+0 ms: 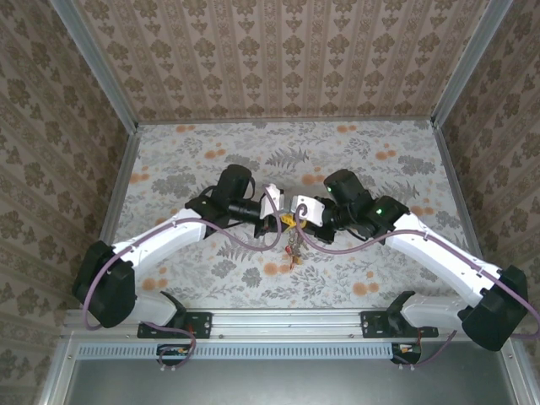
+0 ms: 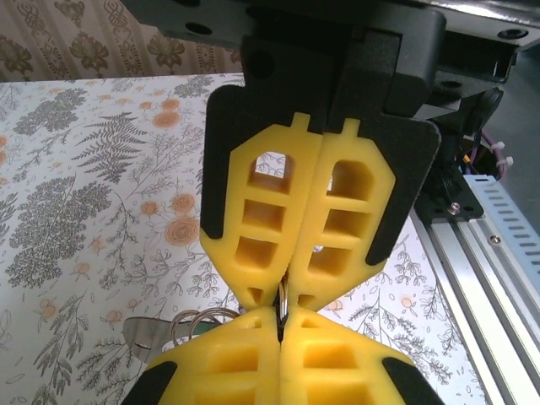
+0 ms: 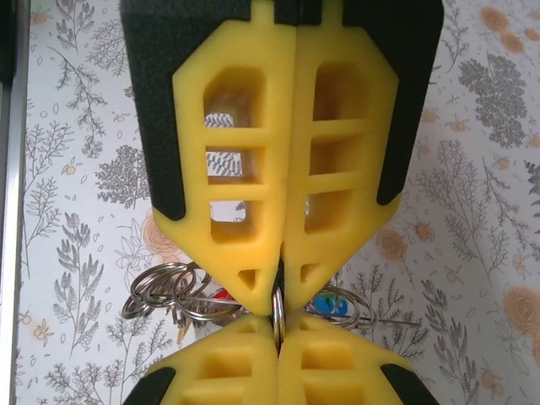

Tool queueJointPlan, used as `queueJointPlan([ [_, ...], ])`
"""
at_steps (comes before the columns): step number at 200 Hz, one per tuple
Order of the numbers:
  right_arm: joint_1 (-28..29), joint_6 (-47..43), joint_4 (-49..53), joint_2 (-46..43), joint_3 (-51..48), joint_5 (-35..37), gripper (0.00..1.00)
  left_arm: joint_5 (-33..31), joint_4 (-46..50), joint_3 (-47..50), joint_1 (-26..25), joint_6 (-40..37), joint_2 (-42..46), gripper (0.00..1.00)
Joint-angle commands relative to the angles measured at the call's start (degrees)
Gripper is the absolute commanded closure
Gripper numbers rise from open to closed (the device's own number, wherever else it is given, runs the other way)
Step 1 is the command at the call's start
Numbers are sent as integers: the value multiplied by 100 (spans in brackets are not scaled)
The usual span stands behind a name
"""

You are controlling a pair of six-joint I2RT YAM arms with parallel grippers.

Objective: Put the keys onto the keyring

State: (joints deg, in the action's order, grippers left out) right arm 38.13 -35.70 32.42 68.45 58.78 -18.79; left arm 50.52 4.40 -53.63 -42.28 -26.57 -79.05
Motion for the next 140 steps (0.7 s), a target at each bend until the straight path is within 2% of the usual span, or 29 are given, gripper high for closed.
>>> queueJointPlan([
  [1, 19, 92, -818, -303, -252, -369, 88, 326, -450, -77, -34, 266, 58, 100],
  [17, -65, 175, -1006, -562, -479, -496, 76, 471, -841, 57, 22, 474, 185, 100],
  [32, -168, 225, -1025, -782, -616, -511, 71, 603, -1153, 178, 93, 635, 275, 100],
  [74, -419, 272, -900, -1295, -883, -731, 68, 1100, -1697, 431, 158, 600, 431, 100],
  [102, -534, 329, -902, -1543, -1052, -947, 66, 1180, -1957, 533, 162, 686, 486, 100],
  [140, -543, 495, -1150, -1441, -1036, -1219, 73, 1180, -2126, 570, 162, 800, 479, 100],
])
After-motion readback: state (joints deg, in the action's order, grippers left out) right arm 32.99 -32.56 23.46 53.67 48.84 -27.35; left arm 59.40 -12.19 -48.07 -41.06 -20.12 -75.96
